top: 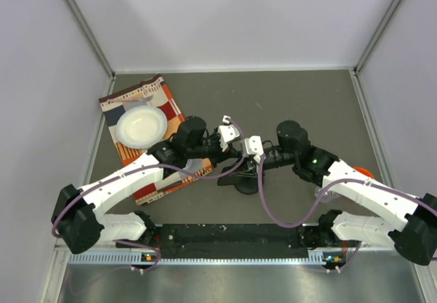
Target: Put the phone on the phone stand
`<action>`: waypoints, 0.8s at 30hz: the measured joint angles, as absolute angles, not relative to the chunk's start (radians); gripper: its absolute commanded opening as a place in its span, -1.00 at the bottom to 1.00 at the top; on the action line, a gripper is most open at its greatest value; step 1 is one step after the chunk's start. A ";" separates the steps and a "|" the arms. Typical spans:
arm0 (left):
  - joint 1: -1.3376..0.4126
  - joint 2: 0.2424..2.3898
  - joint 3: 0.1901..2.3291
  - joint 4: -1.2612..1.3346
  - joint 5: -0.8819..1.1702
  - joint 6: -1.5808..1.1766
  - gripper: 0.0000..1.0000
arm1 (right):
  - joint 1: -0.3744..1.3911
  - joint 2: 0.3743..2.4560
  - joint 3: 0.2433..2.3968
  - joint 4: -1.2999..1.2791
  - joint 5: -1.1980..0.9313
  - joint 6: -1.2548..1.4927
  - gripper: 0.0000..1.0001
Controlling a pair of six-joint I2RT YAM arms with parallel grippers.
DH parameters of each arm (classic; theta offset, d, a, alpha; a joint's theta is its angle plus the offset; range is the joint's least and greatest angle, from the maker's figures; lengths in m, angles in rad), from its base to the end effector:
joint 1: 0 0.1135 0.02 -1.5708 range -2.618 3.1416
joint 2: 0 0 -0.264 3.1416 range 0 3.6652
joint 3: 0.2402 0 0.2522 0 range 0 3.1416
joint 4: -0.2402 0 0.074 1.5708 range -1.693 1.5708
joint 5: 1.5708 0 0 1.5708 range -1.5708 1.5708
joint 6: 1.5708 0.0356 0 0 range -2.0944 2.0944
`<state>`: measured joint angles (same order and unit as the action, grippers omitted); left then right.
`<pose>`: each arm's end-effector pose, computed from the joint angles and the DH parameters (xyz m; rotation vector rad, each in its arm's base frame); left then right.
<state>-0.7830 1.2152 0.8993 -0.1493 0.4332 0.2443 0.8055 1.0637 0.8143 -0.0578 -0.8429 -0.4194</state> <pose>0.1841 -0.2043 0.2942 1.2553 1.6561 -0.7749 0.1451 0.1894 0.3124 -1.5248 1.1384 1.0494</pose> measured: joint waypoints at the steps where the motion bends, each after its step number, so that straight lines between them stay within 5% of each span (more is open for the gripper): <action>1: -0.782 1.223 0.907 -0.155 0.442 0.248 -1.00 | 0.814 1.073 0.822 -0.065 -0.840 -0.432 -1.00; 24: -0.769 1.238 0.932 -0.197 0.490 0.220 -1.00 | 0.861 1.211 0.892 0.004 -0.818 -0.526 -1.00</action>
